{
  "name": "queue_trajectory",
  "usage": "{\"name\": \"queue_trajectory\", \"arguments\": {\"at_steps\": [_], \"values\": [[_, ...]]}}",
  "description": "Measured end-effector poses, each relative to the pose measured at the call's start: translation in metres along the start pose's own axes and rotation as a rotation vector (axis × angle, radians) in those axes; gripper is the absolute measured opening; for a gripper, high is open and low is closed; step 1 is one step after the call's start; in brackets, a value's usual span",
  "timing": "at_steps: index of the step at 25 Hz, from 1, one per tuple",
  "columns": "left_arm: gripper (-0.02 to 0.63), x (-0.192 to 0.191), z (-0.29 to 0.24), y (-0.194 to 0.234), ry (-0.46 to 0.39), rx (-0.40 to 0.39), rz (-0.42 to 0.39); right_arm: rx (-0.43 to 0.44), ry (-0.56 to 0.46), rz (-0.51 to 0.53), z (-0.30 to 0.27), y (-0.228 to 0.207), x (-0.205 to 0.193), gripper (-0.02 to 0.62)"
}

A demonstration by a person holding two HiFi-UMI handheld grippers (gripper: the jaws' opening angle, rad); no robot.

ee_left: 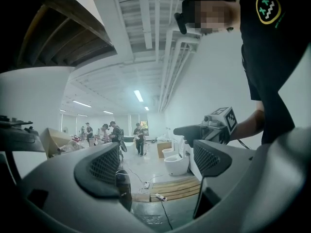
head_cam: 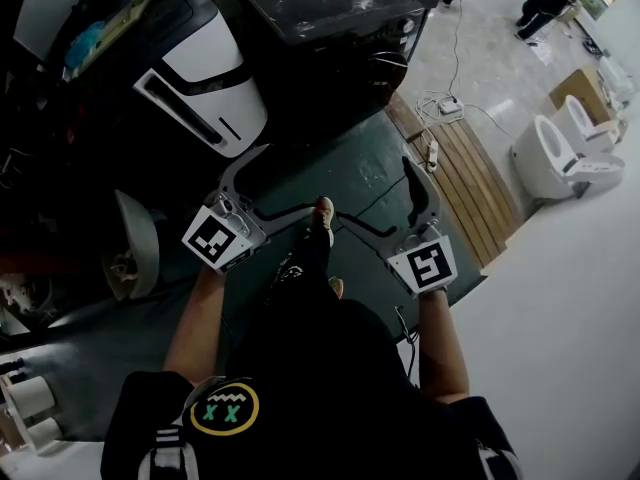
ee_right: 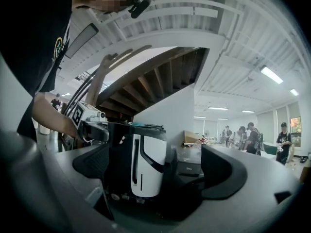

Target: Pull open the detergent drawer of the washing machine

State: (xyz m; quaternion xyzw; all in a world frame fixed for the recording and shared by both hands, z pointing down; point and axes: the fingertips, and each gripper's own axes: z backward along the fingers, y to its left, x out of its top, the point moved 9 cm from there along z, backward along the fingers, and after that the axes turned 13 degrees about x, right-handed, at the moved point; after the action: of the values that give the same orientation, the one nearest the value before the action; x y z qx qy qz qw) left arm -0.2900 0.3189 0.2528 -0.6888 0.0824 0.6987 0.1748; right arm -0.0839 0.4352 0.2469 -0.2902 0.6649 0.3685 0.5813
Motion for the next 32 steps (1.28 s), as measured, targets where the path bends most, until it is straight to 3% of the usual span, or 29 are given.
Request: {"name": "queue_trajectory", "arguments": {"at_steps": [4,10,25,32], "values": [[0.468,-0.023,-0.022,0.024,0.033,0.011,0.007,0.013,0.02,0.0,-0.022,-0.028,-0.014,0.594],[0.468,-0.048,-0.079,0.072,-0.026,0.022,0.04,0.028,0.046,-0.005,-0.068,-0.093,-0.038,0.594],[0.468,-0.123,-0.206,0.22,0.077,0.084,0.147,0.09,0.168,-0.082,-0.206,-0.25,-0.082,0.594],[0.468,-0.158,-0.234,0.259,0.105,0.079,0.171,0.098,0.225,-0.109,-0.251,-0.295,-0.101,0.594]]}}
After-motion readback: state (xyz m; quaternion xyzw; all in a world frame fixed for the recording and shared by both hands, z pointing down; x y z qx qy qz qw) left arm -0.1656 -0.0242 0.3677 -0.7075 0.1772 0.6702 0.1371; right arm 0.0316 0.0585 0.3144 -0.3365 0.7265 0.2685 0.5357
